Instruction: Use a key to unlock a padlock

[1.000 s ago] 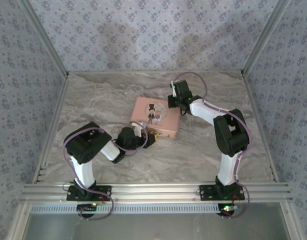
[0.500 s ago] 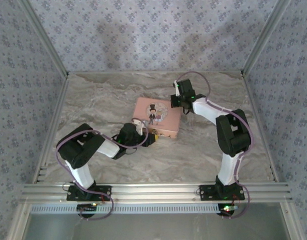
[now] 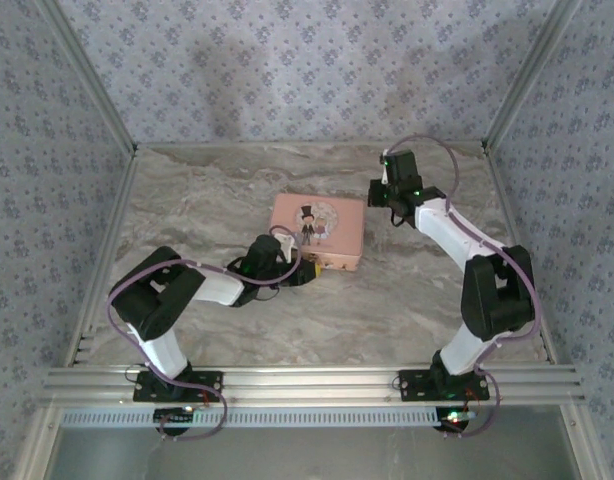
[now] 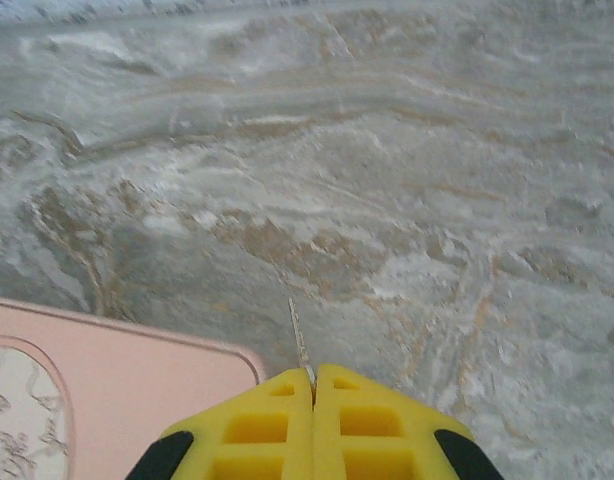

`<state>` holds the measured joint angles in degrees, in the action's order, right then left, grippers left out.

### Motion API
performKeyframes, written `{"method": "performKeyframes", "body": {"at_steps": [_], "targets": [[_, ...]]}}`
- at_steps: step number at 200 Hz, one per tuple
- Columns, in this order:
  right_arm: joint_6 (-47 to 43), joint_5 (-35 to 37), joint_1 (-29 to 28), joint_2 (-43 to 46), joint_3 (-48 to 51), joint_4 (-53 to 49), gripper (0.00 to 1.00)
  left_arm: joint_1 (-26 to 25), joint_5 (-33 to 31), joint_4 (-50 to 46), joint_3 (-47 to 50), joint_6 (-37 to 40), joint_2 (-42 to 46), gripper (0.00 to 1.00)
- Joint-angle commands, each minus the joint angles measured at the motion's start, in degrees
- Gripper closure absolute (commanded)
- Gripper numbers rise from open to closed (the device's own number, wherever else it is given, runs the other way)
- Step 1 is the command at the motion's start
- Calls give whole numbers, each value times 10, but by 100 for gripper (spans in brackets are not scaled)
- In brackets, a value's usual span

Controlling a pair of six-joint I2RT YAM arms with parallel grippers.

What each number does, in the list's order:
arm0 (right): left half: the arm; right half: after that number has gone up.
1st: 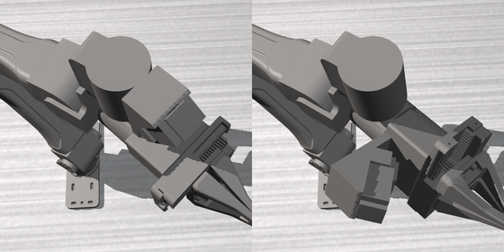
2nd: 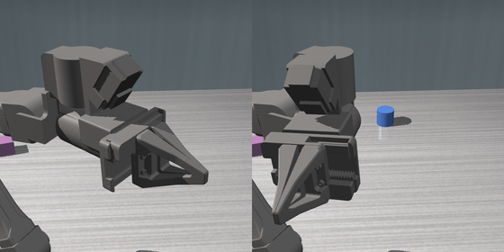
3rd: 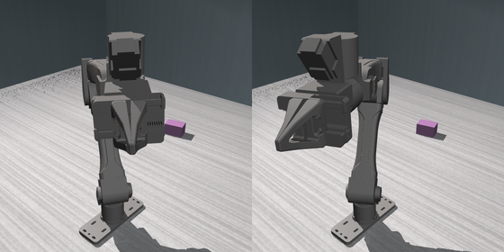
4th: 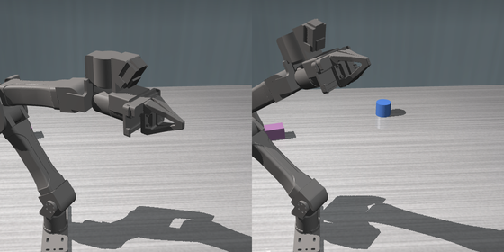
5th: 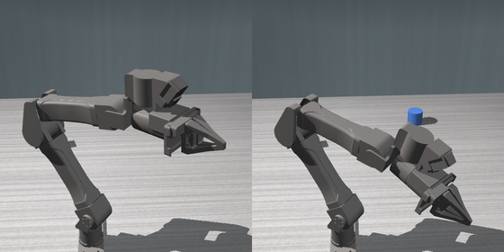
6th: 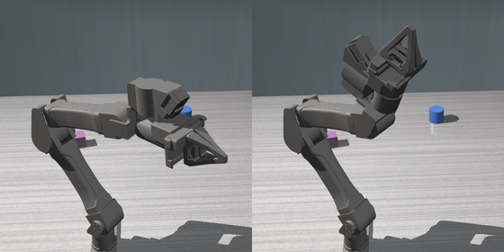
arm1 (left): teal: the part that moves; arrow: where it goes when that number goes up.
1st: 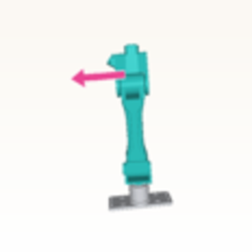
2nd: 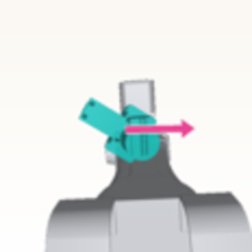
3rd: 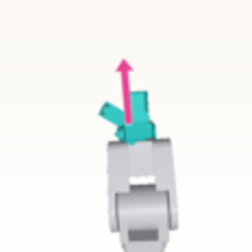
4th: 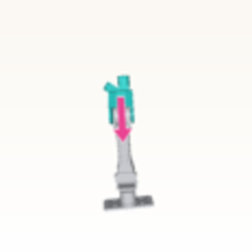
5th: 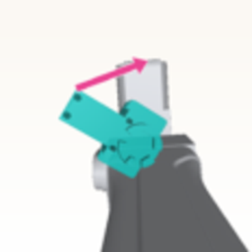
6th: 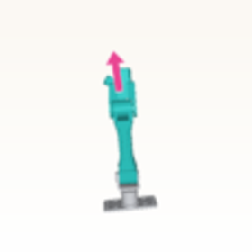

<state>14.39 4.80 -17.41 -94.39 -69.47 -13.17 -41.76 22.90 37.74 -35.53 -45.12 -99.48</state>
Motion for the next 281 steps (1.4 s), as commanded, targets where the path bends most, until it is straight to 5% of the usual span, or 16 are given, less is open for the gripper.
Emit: {"method": "performKeyframes", "body": {"at_steps": [1, 48, 98, 213, 281], "targets": [[23, 25, -9, -7, 36, -26, 100, -6, 7, -5, -29, -3, 22, 100], [33, 32, -20, -12, 51, -21, 100, -9, 16, 5, -49, -47, 10, 100], [37, 14, -10, 101, 103, -34, 100, -9, 21, -56, -96, -63, 12, 100], [118, -360, 9, 411, 335, 93, 100, 3, 67, -76, -140, -150, -9, 100], [244, -438, 15, 439, 475, 265, 100, 5, 91, -57, -136, -211, -13, 100]]}}
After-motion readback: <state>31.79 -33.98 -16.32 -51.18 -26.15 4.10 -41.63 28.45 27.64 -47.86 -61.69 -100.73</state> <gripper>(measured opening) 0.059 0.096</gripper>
